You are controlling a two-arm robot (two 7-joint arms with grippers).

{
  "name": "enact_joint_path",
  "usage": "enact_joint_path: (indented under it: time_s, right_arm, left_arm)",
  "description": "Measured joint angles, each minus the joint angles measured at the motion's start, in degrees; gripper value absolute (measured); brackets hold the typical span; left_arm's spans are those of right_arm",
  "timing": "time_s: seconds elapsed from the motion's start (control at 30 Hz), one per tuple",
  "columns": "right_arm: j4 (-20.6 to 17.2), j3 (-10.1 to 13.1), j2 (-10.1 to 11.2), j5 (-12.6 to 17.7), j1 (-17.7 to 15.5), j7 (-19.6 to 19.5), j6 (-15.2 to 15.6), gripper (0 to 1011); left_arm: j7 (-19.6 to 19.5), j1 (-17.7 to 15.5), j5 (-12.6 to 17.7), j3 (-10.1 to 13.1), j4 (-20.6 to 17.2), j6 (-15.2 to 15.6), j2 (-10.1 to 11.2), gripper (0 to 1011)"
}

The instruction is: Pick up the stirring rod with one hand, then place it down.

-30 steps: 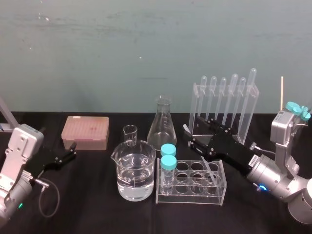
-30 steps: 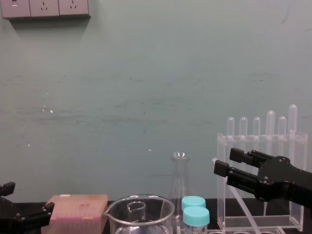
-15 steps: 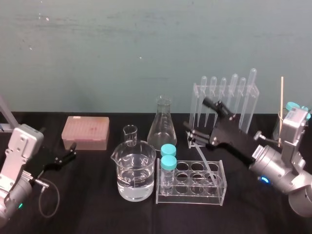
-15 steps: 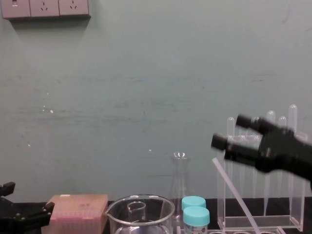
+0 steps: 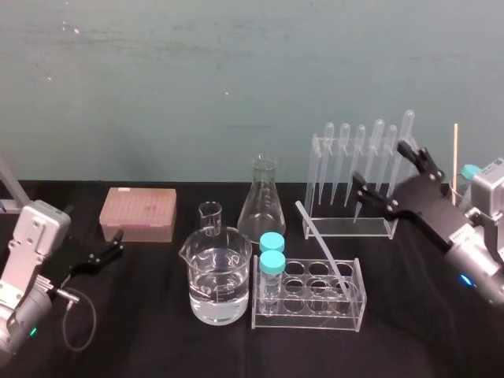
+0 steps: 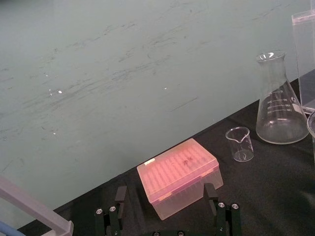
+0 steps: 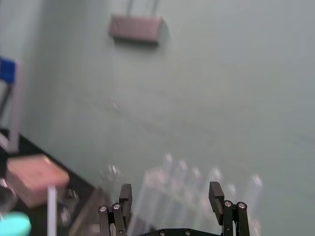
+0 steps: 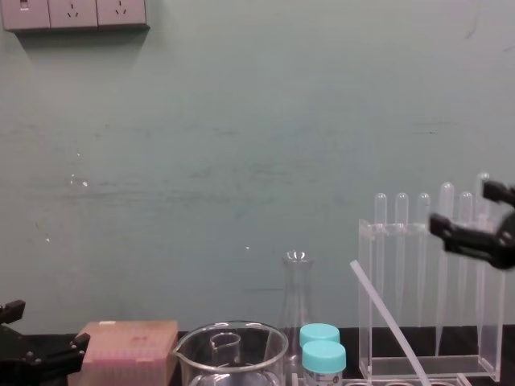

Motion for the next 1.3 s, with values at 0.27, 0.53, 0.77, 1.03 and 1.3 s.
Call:
enact_joint_path:
  time_s: [0.27,0.53,0.77,1.03,1.3]
  right_arm:
    - [-1.1,1.1,1.3,-0.8,-3.5,-0.8,10.6,1000]
    - [-1.1,1.1,1.3,-0.8,-3.3,-0.7,9.9,1000]
    - [-1.1,1.1,1.2,-0.8,-3.2,-0.7,9.4,1000]
    - [-1.1,1.1,1.2,-0.8,-3.1,-0.7,9.1,1000]
    - [-1.1,1.1,1.2,-0.8,-3.1,-0.7,9.0,1000]
  left_arm:
    - [0.0,0.0,0.0,0.0,0.0,0.0,0.0,1000]
    - [0.0,0.0,0.0,0.0,0.0,0.0,0.0,1000]
    - [0.0,0.0,0.0,0.0,0.0,0.0,0.0,1000]
    - [0.0,0.0,0.0,0.0,0.0,0.0,0.0,1000]
    - [0.0,0.0,0.0,0.0,0.0,0.0,0.0,1000]
